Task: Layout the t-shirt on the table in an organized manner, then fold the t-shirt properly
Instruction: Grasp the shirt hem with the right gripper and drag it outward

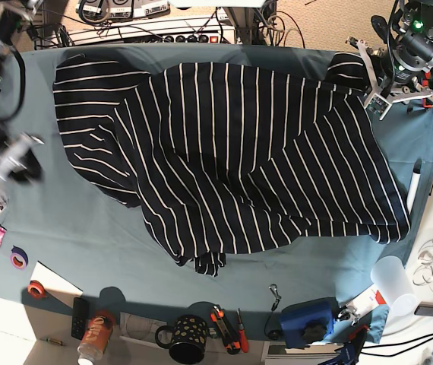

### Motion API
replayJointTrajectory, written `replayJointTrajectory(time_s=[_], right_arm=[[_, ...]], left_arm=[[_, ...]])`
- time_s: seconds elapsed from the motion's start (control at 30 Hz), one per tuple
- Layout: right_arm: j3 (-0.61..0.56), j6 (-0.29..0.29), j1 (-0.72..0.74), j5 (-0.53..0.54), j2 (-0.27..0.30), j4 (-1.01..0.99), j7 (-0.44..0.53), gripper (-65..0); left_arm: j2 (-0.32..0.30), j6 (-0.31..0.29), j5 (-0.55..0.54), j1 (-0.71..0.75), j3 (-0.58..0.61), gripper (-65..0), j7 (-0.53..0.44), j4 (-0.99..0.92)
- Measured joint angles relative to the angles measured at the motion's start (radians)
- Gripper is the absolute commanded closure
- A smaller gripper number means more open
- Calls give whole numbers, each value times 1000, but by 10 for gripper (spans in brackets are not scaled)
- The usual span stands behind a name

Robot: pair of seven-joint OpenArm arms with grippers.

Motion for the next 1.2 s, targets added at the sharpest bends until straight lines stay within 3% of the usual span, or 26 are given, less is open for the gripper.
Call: replayJointTrajectory(time_s=[0.1, 0.23, 0.4, 0.5, 0.67, 0.77, 0.9, 1.03, 1.2], right_arm=[[-170, -17, 80, -143, 1, -70, 39, -185], [-356, -15, 177, -180, -6, -206, 80, -185], [-477, -20, 283, -275, -60, -389, 121, -185], [-512, -21, 328, -277, -90, -492, 153, -185], [-517, -24, 346, -270, -114, -537, 171, -162], [-516, -24, 348, -261, -115, -524, 116, -1], [-517, -24, 345, -259, -117, -494, 75, 0], [-481, -72, 340, -259, -129, -477, 57, 0], [-295, -77, 323, -291, -134, -480, 11, 0]], left_arm=[[-1, 25, 1, 0, 0, -194, 0, 0], [0, 24, 1, 0, 0, -194, 0, 0], [0, 25, 1, 0, 0, -194, 0, 0], [0, 25, 1, 0, 0, -194, -9, 0], [0, 25, 0, 0, 0, -194, -14, 0], [0, 25, 0, 0, 0, -194, -14, 0], [1, 24, 0, 0, 0, -194, -16, 0], [29, 25, 0, 0, 0, -194, -27, 0], [80, 25, 1, 0, 0, -194, -26, 0]])
